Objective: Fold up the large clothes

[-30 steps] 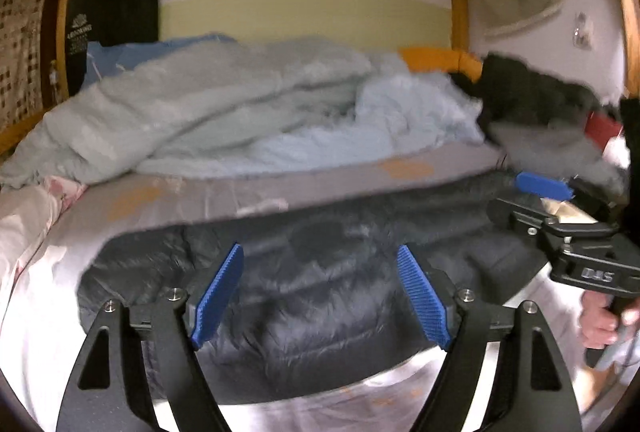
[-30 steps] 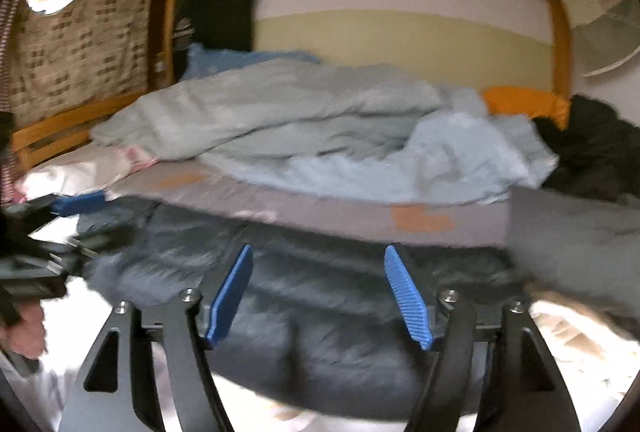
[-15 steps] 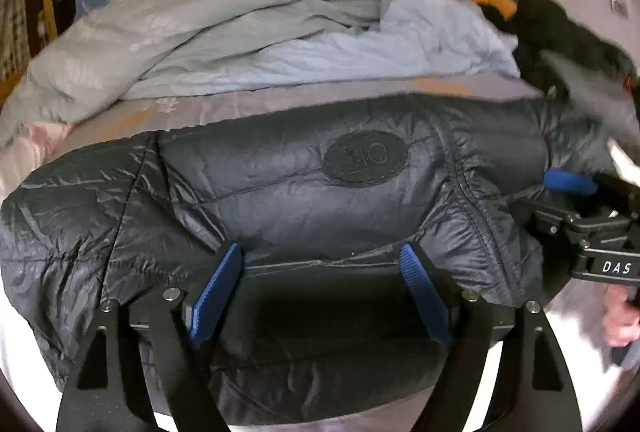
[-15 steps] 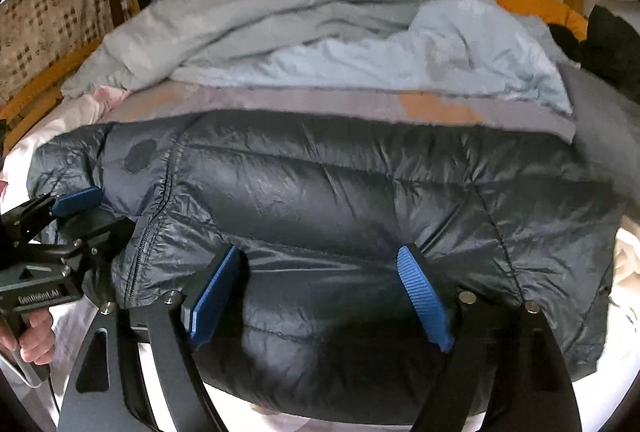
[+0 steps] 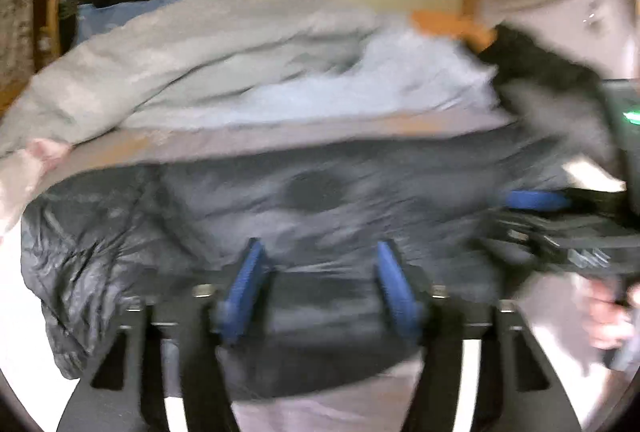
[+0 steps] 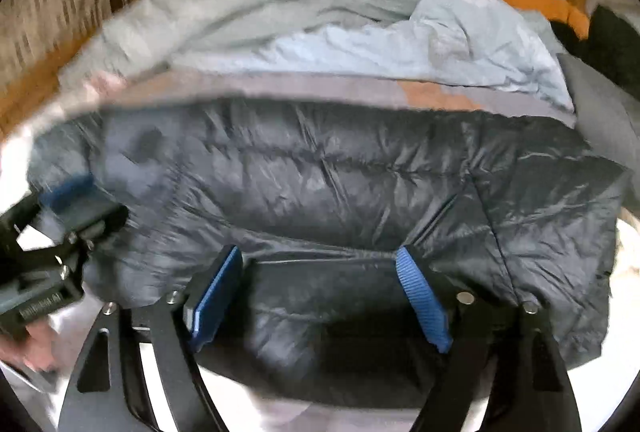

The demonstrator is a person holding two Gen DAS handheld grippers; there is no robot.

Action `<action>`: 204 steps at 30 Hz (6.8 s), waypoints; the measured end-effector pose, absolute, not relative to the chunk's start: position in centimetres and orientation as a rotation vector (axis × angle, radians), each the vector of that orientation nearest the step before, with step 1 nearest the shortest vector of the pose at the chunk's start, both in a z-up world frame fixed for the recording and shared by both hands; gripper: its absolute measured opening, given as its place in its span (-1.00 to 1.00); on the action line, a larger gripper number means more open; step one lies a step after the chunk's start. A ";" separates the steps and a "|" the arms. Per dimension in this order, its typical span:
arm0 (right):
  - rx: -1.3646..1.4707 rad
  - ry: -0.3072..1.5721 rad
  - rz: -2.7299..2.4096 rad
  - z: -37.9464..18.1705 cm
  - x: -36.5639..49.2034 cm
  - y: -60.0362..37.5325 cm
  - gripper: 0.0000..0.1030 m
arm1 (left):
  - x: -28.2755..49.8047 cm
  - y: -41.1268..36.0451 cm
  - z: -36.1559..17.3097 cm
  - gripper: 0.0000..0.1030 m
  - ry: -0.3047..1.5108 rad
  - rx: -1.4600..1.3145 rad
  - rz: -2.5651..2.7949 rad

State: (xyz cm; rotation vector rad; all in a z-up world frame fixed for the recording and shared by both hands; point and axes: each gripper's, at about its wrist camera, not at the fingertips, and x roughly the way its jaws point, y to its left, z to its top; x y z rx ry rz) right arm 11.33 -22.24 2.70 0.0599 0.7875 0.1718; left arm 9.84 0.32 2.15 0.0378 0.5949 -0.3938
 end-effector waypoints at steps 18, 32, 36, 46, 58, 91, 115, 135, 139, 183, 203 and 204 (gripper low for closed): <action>0.207 0.955 0.396 4.2 11.9 -20.6 -0.89 | 11.5 -1.9 -4.4 -0.89 0.807 -0.198 -0.520; 0.251 1.156 0.316 -0.2 20.5 -15.7 -0.90 | 12.3 -1.4 -5.2 -0.93 0.836 -0.274 -0.539; 0.219 1.135 0.297 0.3 23.1 -15.0 -0.90 | 12.2 -1.1 -5.3 -0.93 0.840 -0.277 -0.542; 0.163 1.134 0.296 0.5 26.7 -14.3 -0.90 | 12.5 -0.9 -5.6 -0.93 0.841 -0.295 -0.548; 0.183 1.201 0.202 -1.6 29.4 -13.9 -1.00 | 12.5 0.8 -6.3 -0.93 0.854 -0.334 -0.550; 0.732 0.704 0.154 -0.4 5.0 -35.1 0.61 | 12.4 -0.5 -5.7 -0.93 0.854 -0.317 -0.527; 0.567 0.559 -0.099 0.2 7.7 -31.7 -0.62 | 9.2 -1.0 -1.3 -0.59 0.651 -0.113 -0.552; 0.165 0.591 -0.138 12.0 0.3 -25.8 -0.63 | 7.9 14.0 0.7 0.45 0.780 -0.286 0.000; 0.235 0.560 -0.037 13.4 -0.1 -24.2 -0.60 | 8.2 13.7 1.2 0.09 0.766 -0.293 -0.050; 0.032 0.346 -0.080 6.6 -3.5 -6.5 0.56 | 1.0 13.5 11.2 0.38 0.390 -0.204 -0.344; 0.181 0.609 0.265 2.3 2.4 -7.4 -0.50 | 6.2 7.3 9.6 -0.97 0.473 -0.043 -0.309; 0.173 0.609 0.262 2.4 2.1 -7.3 -0.50 | 6.8 8.0 8.9 -0.98 0.484 -0.053 -0.270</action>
